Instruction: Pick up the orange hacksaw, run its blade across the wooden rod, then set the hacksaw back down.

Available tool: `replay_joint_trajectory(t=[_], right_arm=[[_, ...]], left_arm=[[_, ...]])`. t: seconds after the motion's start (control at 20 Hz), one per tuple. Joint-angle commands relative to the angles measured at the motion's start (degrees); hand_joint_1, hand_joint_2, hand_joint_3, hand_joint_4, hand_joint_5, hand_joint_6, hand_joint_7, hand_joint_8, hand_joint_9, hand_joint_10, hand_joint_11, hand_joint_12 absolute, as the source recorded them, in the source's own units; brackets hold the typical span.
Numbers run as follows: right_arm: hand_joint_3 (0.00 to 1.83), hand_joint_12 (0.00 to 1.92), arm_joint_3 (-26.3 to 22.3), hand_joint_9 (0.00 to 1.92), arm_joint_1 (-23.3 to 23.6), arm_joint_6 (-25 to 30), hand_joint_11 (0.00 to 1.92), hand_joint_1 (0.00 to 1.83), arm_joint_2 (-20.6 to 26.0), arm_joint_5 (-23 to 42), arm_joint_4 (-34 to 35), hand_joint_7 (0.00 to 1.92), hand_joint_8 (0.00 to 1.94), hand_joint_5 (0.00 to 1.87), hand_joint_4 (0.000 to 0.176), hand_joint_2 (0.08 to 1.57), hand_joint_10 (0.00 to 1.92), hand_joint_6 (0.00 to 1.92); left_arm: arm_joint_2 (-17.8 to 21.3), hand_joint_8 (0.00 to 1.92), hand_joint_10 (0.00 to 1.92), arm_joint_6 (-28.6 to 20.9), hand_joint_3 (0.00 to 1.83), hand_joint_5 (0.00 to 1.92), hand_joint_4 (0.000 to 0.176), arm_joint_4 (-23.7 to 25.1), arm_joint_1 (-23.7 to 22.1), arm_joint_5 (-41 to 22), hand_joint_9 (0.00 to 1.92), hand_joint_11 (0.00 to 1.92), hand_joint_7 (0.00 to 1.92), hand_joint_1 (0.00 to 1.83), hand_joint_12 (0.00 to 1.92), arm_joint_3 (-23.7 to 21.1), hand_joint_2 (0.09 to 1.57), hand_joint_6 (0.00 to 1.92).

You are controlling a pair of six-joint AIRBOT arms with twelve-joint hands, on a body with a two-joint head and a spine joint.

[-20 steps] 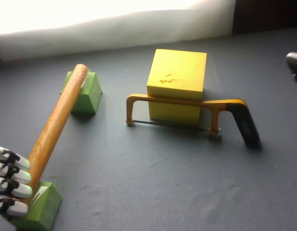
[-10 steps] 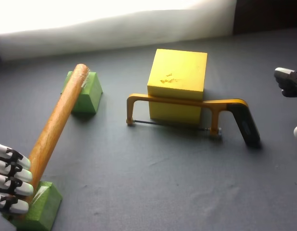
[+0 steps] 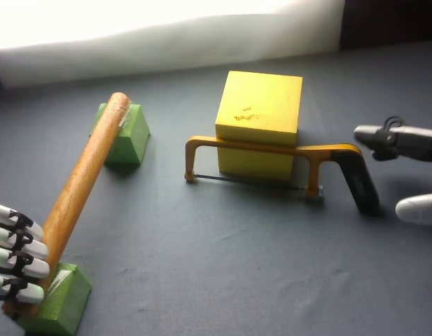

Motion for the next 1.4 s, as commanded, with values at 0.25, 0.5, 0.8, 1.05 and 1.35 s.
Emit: replay_joint_trajectory(t=[0.25,0.5,0.8,1.05,1.35], right_arm=[[0.0,0.5,3.9,0.1,1.6,7.5,0.0,0.81,-0.4,3.7,-0.5,0.09,0.0,0.11,0.0,1.15,0.0,0.0],[0.0,0.47,4.1,0.13,3.8,11.1,0.0,0.89,-1.3,0.7,-0.3,0.12,0.0,0.14,0.0,1.11,0.0,0.0],[0.0,0.42,4.7,0.11,4.9,12.2,0.0,0.88,-2.9,-2.0,-0.1,0.11,0.0,0.14,0.0,1.12,0.0,0.01],[0.0,0.51,5.7,0.14,7.0,10.5,0.0,0.91,-5.2,-3.7,-0.1,0.14,0.0,0.16,0.0,1.1,0.0,0.0],[0.0,0.58,5.9,0.15,10.1,9.6,0.0,0.87,-5.9,-6.0,-1.8,0.15,0.0,0.18,0.0,1.1,0.0,0.0]], left_arm=[[0.0,0.0,0.0,0.1,0.0,0.15,0.0,-2.4,0.2,-1.8,0.1,0.0,0.11,0.01,0.32,1.4,1.24,0.0],[-0.1,0.0,0.0,0.1,0.0,0.11,0.0,-2.2,0.6,-2.3,0.09,0.0,0.08,0.0,0.28,1.9,1.24,0.0],[-0.2,0.0,0.0,0.1,0.0,0.12,0.0,-2.2,0.5,-2.5,0.09,0.0,0.09,0.02,0.29,1.6,1.24,0.0],[-0.3,0.0,0.0,0.1,0.0,0.1,0.0,-2.2,0.5,-2.5,0.09,0.0,0.08,0.02,0.28,1.5,1.24,0.0],[-0.9,0.0,0.0,0.1,0.0,0.11,0.0,-2.3,0.1,-2.5,0.08,0.0,0.09,0.01,0.29,1.0,1.24,0.0]])
